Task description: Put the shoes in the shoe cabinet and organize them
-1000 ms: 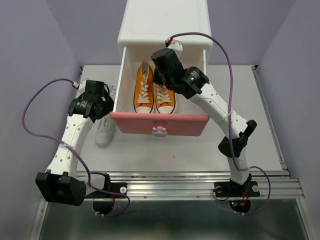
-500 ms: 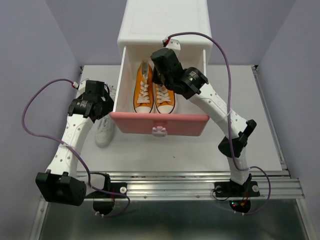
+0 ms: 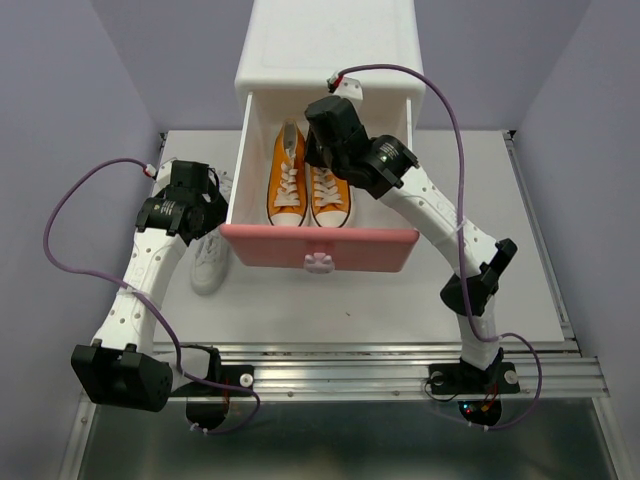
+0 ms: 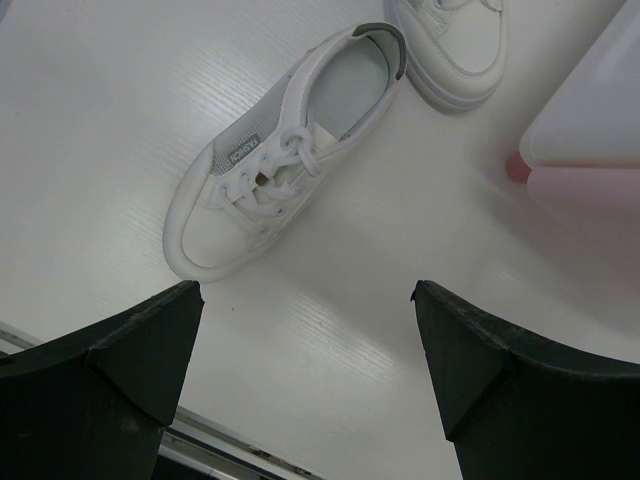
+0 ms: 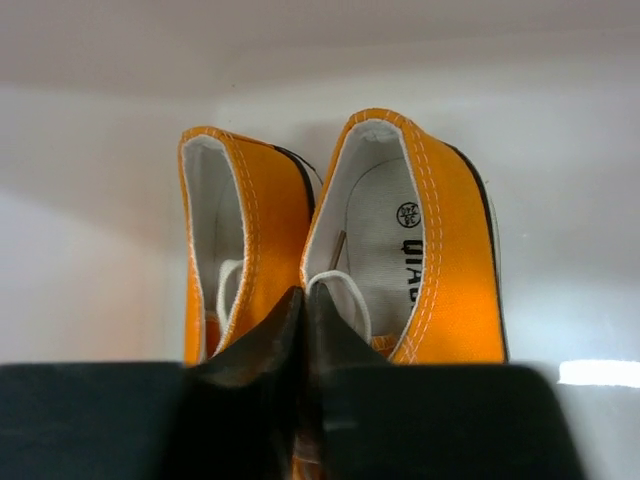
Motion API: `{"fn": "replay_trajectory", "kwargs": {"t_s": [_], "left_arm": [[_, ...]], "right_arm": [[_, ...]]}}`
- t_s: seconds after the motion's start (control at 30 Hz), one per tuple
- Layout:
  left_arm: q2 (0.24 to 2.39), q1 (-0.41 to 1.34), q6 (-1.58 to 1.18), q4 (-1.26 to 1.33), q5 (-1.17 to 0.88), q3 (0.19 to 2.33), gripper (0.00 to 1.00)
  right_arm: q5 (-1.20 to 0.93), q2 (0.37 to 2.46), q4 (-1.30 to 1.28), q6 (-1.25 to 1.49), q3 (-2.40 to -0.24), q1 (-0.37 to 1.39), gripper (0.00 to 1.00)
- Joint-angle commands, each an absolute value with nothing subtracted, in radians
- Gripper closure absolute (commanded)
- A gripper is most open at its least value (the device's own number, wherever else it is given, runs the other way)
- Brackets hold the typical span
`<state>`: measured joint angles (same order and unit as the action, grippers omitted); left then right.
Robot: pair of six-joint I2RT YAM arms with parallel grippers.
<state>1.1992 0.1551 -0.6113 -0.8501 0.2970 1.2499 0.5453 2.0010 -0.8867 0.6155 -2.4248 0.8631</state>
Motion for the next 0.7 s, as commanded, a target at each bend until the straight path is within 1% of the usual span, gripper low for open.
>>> {"fn": "replay_trajectory", "kwargs": {"t_s": [0.0,0.03,0.07,0.1,0.17,0.2,0.27,0.3,0.37,0.4,0.5,0.67], "left_arm": [[1.169,0.149,-0.626,-0.867,0.318,1.236,0.01],[1.164,0.149,-0.629,-0.867,0.319,1.236,0.01],[1.163,0.149,-0.63,-0.865,0.319,1.236,0.01],[1.163,0.149,-0.632,-0.864,0.319,1.236,0.01],[1.161,0.149,-0.634,-0.862,0.318,1.238,0.01],[1.161,0.149,-0.634,-0.862,0.318,1.239,0.01],[1.163,0.149,-0.634,-0.859,0.314,1.243,0.01],[1.163,0.147,-0.634,-0.859,0.314,1.246,0.01],[1.163,0.149,-0.634,-0.857,0.313,1.249,0.01],[1.163,0.149,-0.634,-0.857,0.313,1.25,0.01],[1.161,0.149,-0.635,-0.853,0.31,1.256,0.01],[1.169,0.149,-0.632,-0.844,0.305,1.284,0.01]], "right_arm": [[0.606,1.959,-0.75,0.626,-2.393,0.824,0.63],[0.609,1.936,-0.749,0.63,-2.379,0.824,0.52],[0.62,1.924,-0.75,0.635,-2.363,0.824,0.47],[0.624,1.911,-0.75,0.637,-2.332,0.824,0.37],[0.635,1.881,-0.749,0.629,-2.31,0.824,0.32],[0.637,1.873,-0.75,0.614,-2.297,0.824,0.27],[0.643,1.853,-0.749,0.598,-2.292,0.824,0.23],[0.643,1.847,-0.747,0.575,-2.295,0.824,0.19],[0.627,1.839,-0.736,0.539,-2.302,0.824,0.13],[0.615,1.823,-0.709,0.493,-2.296,0.824,0.0],[0.555,1.774,-0.626,0.422,-2.27,0.824,0.0],[0.451,1.718,-0.551,0.38,-2.25,0.824,0.0]]}}
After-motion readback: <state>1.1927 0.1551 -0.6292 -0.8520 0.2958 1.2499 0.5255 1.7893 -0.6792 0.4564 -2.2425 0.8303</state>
